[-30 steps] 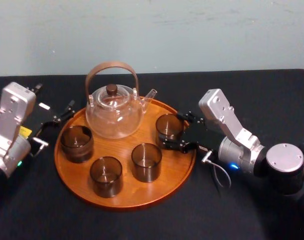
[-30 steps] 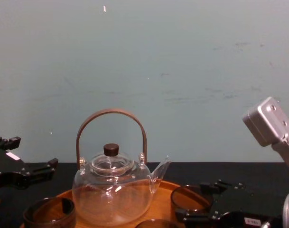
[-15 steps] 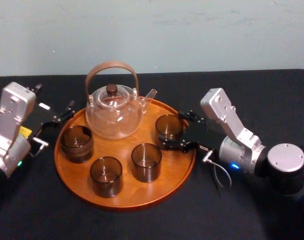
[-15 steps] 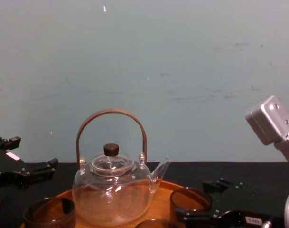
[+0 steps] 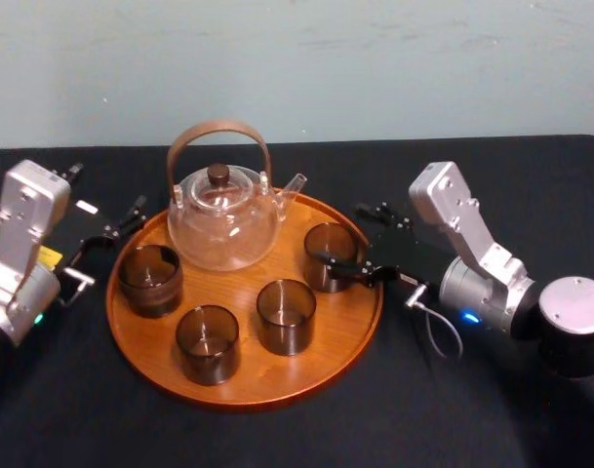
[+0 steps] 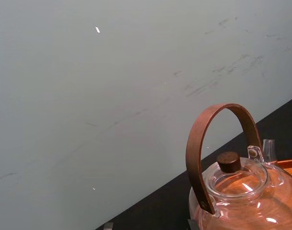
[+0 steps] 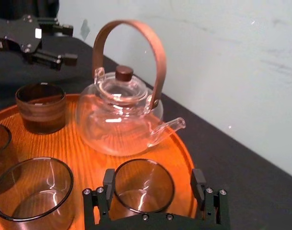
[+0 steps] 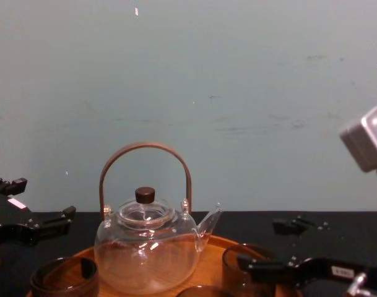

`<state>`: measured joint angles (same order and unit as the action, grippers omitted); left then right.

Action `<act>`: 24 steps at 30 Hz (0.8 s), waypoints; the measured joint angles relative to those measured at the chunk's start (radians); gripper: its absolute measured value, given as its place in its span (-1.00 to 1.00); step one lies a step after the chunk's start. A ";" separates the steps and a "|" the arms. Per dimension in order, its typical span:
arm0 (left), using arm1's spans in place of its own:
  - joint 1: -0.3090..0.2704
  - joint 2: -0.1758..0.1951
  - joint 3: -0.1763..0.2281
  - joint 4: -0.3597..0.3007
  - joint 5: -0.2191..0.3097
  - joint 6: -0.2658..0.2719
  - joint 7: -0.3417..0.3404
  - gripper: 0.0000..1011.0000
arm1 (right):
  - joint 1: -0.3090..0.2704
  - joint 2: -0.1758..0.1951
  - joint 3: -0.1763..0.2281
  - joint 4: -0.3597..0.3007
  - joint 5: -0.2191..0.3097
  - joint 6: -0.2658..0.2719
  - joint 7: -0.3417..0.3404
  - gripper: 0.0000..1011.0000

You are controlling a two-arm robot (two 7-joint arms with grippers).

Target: Pick up the glass from the table and place it on the tray.

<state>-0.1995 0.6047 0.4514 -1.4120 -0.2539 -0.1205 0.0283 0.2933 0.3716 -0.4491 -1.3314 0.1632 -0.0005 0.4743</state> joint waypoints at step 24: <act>0.000 0.000 0.000 0.000 0.000 0.000 0.000 0.98 | -0.201 0.077 0.134 -0.238 0.055 -0.094 -0.076 0.98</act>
<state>-0.1995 0.6047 0.4514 -1.4120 -0.2539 -0.1205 0.0283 0.0925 0.4486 -0.3153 -1.5698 0.2184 -0.0946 0.3979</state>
